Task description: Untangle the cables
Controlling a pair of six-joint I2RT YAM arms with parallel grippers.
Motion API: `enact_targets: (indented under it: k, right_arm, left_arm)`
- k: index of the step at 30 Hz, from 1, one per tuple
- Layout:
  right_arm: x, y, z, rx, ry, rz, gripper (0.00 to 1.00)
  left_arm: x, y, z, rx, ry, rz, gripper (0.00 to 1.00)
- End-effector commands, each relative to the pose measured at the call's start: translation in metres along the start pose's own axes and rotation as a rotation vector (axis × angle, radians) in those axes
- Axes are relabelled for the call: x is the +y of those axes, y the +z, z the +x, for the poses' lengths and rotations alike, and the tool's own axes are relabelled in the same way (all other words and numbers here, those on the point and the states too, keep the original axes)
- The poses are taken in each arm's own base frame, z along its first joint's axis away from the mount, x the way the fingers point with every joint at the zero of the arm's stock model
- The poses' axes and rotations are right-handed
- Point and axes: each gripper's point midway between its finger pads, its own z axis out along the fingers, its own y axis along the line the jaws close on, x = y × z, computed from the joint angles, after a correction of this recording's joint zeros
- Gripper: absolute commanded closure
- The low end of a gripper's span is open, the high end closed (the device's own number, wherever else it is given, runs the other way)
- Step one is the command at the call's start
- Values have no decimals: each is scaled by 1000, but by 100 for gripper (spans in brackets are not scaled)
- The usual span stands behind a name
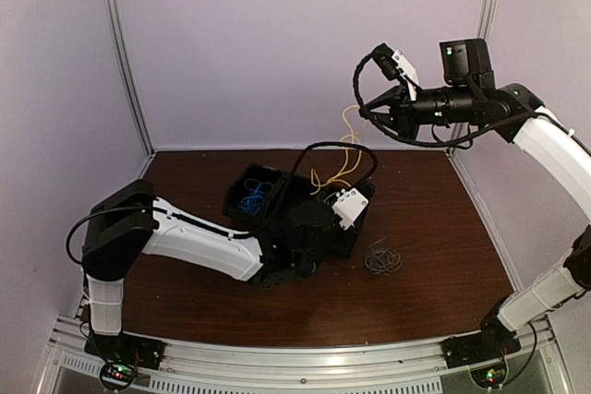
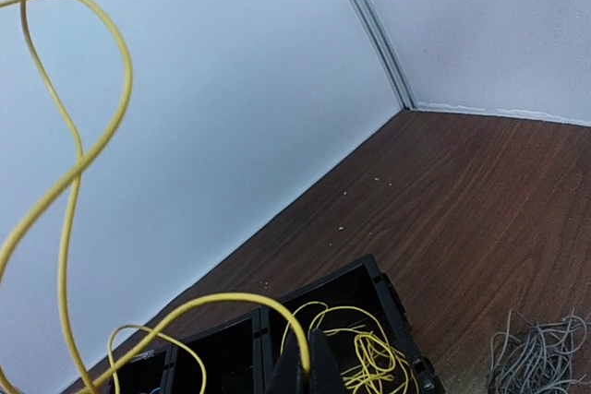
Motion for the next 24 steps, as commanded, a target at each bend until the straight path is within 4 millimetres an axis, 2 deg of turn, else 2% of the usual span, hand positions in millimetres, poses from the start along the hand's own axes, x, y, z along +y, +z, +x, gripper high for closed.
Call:
enact_targets:
  k: [1,6,10,17,20,24]
  right_arm:
    - [-19,-12,-27,-63,-35,97,100]
    - [-37,-14,-44,-93,-24,142,100]
    - [-44,-5,-43,-83,-20,142,100]
    - [-52,5,-40,-78,-15,155,100]
    - [-55,11,-38,-71,-10,152,100]
    - [-60,25,-23,-22,-2,150,100]
  left_arm:
    - [-4,-11,22,28,-29,28,100]
    - [-16,-34,55,84,-90,84,100]
    - [-22,-52,82,140,-120,107,100]
    - [-17,-74,125,247,-162,104,100]
    - [-12,-80,135,266,-166,87,100]
    - [-8,-77,122,231,-186,77,100]
